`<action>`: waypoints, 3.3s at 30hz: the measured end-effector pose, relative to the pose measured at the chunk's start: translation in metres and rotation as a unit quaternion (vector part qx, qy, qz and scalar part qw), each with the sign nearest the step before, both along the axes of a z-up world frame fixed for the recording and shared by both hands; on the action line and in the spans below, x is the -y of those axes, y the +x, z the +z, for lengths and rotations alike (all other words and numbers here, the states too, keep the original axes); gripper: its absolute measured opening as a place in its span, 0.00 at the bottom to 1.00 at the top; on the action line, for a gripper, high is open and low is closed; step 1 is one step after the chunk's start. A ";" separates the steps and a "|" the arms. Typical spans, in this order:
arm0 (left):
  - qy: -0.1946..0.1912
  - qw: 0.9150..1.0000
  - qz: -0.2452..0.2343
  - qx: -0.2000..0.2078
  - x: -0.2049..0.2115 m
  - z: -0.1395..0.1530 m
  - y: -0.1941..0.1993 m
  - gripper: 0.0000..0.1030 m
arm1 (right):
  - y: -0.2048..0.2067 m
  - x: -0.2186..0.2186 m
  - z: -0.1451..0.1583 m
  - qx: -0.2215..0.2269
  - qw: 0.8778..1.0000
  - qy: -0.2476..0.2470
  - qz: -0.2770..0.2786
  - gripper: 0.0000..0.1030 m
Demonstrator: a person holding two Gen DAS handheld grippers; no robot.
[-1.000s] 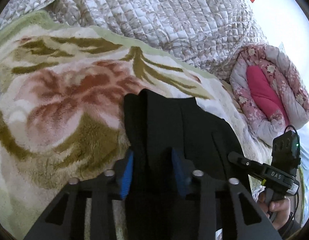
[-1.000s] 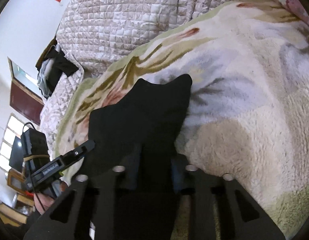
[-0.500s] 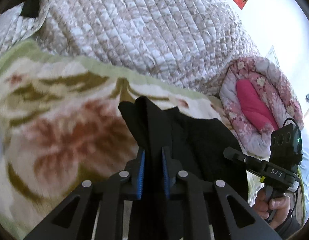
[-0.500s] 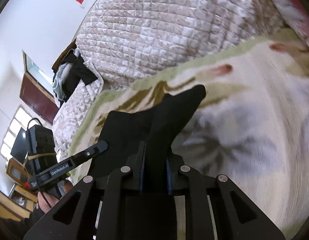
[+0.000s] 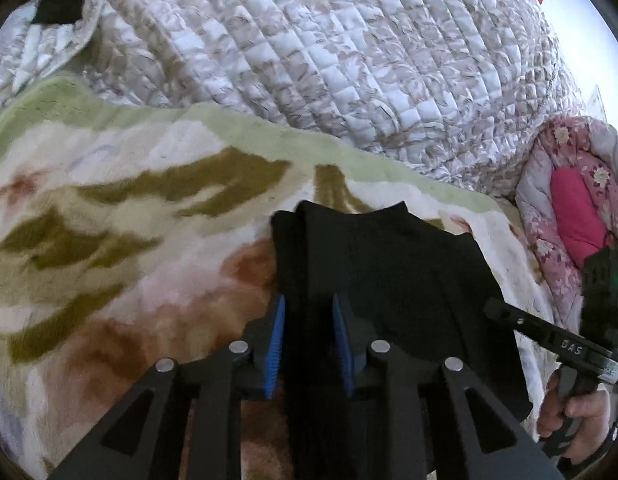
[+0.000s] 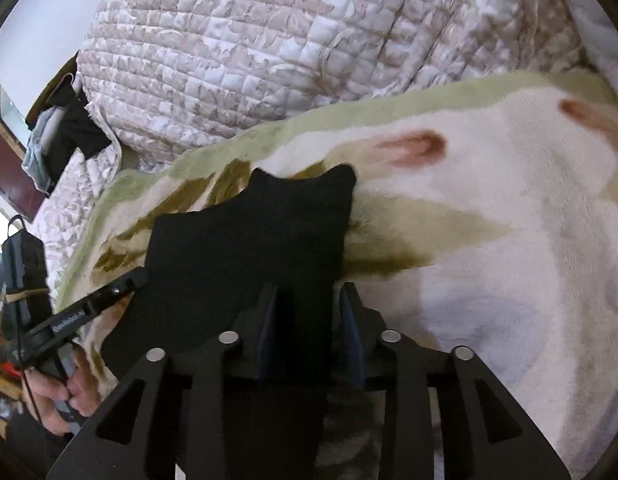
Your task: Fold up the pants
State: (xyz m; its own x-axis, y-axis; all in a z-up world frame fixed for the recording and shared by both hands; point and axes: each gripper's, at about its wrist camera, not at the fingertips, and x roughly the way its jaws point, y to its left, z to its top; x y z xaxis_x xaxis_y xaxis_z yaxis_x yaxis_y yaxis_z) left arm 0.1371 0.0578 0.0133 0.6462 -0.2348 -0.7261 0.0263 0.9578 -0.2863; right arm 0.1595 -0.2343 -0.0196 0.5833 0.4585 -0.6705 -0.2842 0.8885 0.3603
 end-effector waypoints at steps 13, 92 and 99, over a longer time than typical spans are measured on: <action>0.081 0.995 -0.007 0.065 0.037 0.039 -0.100 0.27 | -0.110 -0.027 0.027 0.091 0.993 -0.080 0.017 0.42; 0.120 0.993 -0.008 -0.005 0.063 -0.024 -0.132 0.37 | -0.145 -0.045 -0.032 0.061 0.987 -0.151 0.019 0.56; 0.111 0.994 -0.024 -0.010 0.065 -0.023 -0.134 0.52 | -0.145 -0.045 -0.032 0.061 0.986 -0.151 0.019 0.56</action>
